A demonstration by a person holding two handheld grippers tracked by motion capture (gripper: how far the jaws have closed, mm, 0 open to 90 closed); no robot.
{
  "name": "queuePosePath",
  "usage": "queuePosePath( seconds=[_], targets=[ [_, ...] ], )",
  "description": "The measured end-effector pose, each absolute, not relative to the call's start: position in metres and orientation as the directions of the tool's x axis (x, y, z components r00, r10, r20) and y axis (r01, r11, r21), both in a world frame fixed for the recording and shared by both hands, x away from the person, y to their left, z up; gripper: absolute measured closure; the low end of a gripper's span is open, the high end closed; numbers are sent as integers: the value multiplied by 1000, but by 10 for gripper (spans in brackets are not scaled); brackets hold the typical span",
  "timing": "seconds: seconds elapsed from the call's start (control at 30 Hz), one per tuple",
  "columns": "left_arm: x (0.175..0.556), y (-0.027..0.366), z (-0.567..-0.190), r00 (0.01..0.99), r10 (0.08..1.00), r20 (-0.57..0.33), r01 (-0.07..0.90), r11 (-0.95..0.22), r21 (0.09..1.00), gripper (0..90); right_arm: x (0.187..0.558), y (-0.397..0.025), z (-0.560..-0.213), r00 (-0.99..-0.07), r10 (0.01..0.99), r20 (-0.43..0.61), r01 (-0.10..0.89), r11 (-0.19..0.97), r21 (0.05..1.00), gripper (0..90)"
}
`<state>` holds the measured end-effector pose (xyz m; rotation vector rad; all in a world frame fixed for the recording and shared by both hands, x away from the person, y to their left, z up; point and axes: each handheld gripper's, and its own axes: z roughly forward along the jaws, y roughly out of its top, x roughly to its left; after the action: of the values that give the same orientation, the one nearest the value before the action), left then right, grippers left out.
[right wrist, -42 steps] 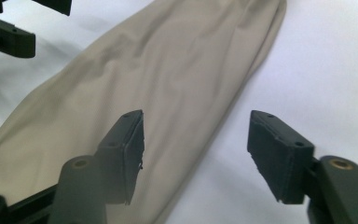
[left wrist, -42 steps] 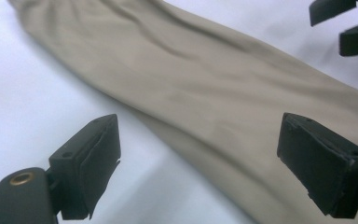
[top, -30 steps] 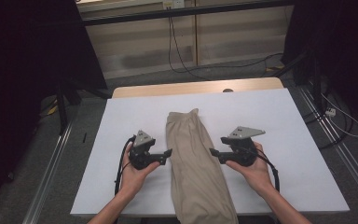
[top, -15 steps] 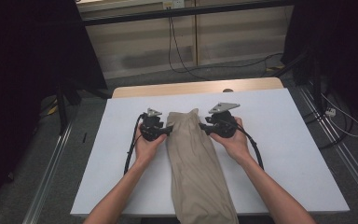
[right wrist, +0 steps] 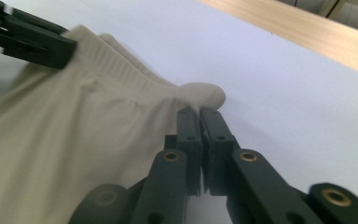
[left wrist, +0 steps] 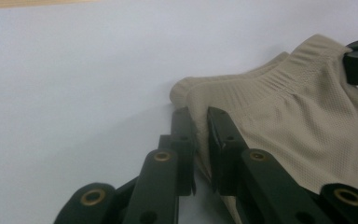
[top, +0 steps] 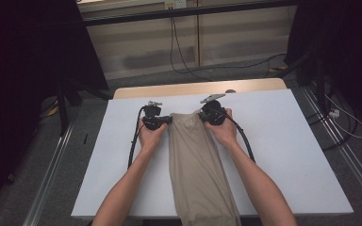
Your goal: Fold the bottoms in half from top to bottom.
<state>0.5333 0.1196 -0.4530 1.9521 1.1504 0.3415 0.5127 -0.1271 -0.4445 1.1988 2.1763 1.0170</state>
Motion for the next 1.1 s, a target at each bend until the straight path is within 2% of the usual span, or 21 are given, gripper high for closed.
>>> queuePosePath(
  seconds=[0.07, 0.13, 0.2, 0.23, 0.37, 0.47, 0.53, 0.67, 1.0, 1.1],
  targets=[
    [532, 120, -453, 553, 816, -165, 597, -250, 763, 811, 514, -130, -448, -502, 863, -57, 535, 361, 764, 893],
    [531, 119, -452, 558, 812, -171, 591, -243, 769, 751, 514, -131, -451, -501, 862, -79, 544, 385, 745, 892],
    [529, 119, -449, 558, 811, -175, 585, -235, 776, 554, 515, -132, -451, -494, 864, -97, 551, 398, 734, 870],
    [529, 118, -446, 568, 807, -161, 565, -240, 790, 535, 515, -133, -450, -498, 863, -84, 546, 387, 743, 850],
    [533, 117, -444, 547, 822, -159, 566, -224, 793, 587, 516, -137, -436, -496, 868, -30, 522, 326, 788, 749],
    [539, 117, -453, 530, 830, -175, 594, -217, 775, 584, 520, -139, -431, -494, 870, -1, 521, 297, 801, 704],
    [540, 117, -456, 538, 824, -176, 601, -230, 765, 697, 524, -137, -432, -499, 867, 12, 529, 293, 796, 688],
    [541, 122, -457, 526, 828, -196, 628, -222, 746, 766, 531, -132, -442, -495, 868, 45, 561, 280, 779, 668],
    [541, 128, -457, 531, 820, -215, 635, -217, 741, 766, 540, -132, -461, -490, 855, 168, 630, 214, 746, 653],
    [542, 132, -456, 516, 827, -225, 645, -202, 737, 725, 539, -128, -462, -498, 855, 145, 616, 232, 753, 698]
  ],
)
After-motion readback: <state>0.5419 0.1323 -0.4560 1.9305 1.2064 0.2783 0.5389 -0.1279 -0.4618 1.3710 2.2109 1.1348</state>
